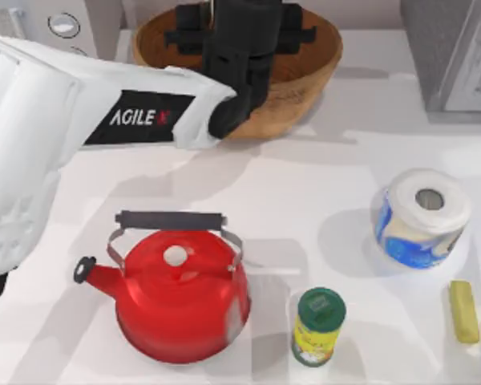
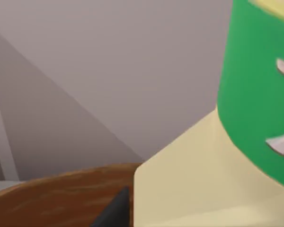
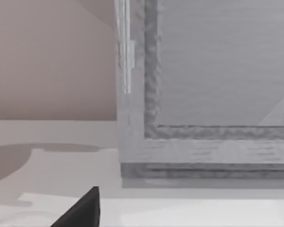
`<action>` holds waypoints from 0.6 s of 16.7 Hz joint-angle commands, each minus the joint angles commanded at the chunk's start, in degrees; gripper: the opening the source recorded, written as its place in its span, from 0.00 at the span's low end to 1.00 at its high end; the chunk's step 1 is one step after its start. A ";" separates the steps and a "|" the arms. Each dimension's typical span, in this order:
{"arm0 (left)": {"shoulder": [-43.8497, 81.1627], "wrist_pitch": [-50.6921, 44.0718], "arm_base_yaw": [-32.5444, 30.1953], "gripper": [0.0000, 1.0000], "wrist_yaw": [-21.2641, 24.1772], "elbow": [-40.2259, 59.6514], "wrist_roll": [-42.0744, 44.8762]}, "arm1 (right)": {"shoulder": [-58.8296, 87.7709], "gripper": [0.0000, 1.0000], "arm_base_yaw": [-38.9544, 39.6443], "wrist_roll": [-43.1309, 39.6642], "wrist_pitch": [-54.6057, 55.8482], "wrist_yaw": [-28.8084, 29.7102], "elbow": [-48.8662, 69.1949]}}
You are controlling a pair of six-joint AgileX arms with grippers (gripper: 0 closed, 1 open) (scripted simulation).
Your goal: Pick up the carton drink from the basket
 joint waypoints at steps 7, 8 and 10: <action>-4.83 -21.42 -0.06 0.00 -0.15 13.13 0.03 | 0.00 1.00 0.00 0.00 0.00 0.00 0.00; -5.69 -23.87 -0.08 0.00 -0.18 15.08 0.02 | 0.00 1.00 0.00 0.00 0.00 0.00 0.00; -7.38 -26.98 -0.09 0.00 -0.23 17.90 -0.01 | 0.00 1.00 0.00 0.00 0.00 0.00 0.00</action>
